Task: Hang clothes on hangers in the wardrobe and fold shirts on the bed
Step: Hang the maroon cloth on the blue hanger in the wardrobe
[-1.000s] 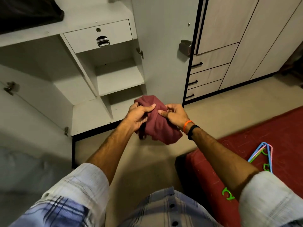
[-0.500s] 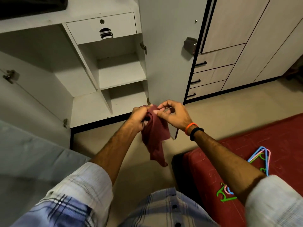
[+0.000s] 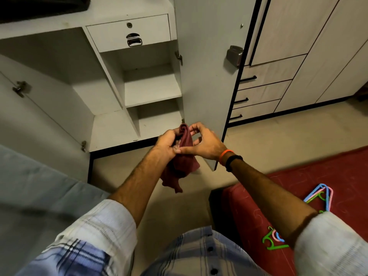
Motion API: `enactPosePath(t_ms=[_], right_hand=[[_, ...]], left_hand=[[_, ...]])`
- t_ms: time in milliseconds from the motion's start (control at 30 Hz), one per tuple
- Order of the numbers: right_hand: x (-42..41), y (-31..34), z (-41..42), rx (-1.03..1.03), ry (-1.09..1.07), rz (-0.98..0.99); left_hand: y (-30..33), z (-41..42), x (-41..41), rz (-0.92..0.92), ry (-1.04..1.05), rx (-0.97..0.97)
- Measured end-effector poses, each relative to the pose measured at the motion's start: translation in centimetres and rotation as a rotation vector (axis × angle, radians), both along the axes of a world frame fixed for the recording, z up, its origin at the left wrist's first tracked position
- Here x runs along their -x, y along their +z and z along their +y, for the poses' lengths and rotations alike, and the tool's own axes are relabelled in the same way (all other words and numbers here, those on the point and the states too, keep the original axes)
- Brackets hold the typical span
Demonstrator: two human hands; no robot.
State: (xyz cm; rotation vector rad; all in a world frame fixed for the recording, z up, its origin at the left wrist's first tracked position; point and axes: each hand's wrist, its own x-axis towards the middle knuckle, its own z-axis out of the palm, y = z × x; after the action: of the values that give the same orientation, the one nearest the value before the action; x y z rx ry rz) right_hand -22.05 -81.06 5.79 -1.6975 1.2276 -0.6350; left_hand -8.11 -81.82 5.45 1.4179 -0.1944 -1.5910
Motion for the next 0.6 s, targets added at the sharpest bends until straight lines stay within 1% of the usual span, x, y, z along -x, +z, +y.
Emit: enactPosePath(t_ms=[67,133,200,267,300,400,433,533,600], right_hand=[[-0.6,-0.5,-0.4,0.05,-0.066,0.011],[-0.7,-1.0,-0.8,0.007,-0.127,-0.067],[-0.5,-1.5,-1.2,-0.067,-0.163,-0.138],[-0.4,-1.9,-1.4,-0.104,-0.177,-0.168],[-0.5,-2.1,-1.5,-0.117,-0.189,-0.184],[-0.8,-2.3,-1.6,-0.184,-0.224,-0.273],[-0.8,-2.2,-1.6,-0.216,-0.225,-0.3],[-0.7,-1.9,-1.4,-0.289,-0.218,-0.345],[-0.5,-1.9,-1.4,-0.298,-0.232,-0.332]], left_hand=[[0.0,-0.1,0.0,0.064,0.08,0.003],[0.0,-0.1,-0.4,0.144,0.157,-0.002],[0.2,0.1,-0.9,0.186,0.163,0.006],[0.4,0.5,-1.2,0.135,0.099,0.011],[0.5,0.8,-1.3,0.076,0.039,0.014],[0.7,1.7,-1.4,-0.179,-0.193,0.0],[0.7,2.0,-1.3,-0.232,-0.226,0.008],[0.3,2.3,-1.2,-0.303,-0.167,0.031],[0.0,2.1,-1.2,-0.28,-0.066,0.021]])
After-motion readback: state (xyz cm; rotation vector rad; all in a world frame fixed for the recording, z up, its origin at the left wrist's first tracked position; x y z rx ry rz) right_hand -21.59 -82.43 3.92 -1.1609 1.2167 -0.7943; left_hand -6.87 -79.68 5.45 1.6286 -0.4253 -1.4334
